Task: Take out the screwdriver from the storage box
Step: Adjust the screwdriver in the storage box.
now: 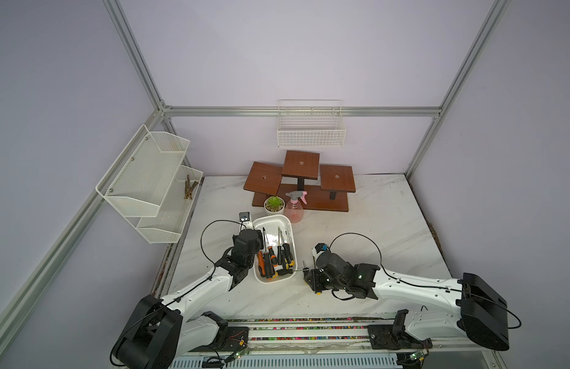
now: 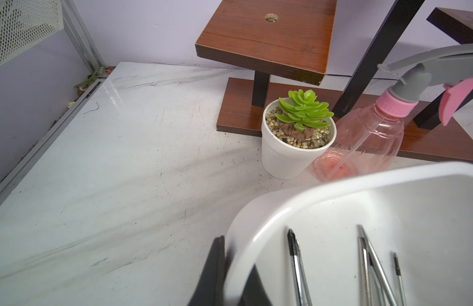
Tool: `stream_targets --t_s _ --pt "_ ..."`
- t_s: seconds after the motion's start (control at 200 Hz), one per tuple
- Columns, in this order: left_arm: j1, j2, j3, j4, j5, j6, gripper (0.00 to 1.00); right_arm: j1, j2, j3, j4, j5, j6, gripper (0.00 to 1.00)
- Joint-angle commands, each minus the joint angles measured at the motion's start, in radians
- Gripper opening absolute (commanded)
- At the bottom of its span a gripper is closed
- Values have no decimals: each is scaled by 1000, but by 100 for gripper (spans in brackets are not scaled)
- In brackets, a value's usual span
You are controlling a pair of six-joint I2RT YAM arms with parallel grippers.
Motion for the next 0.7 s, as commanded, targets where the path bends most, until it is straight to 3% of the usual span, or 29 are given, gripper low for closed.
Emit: stream_targets --t_s 0.0,0.47,0.695 --pt "-4 5 45 36 -26 -4 0 -4 54 78 -9 60 -14 30" --pt "-4 10 47 33 -30 -6 0 -41 189 200 5 80 -80 28" --pt "-4 11 50 32 -33 -6 0 -47 243 260 5 69 -105 16"
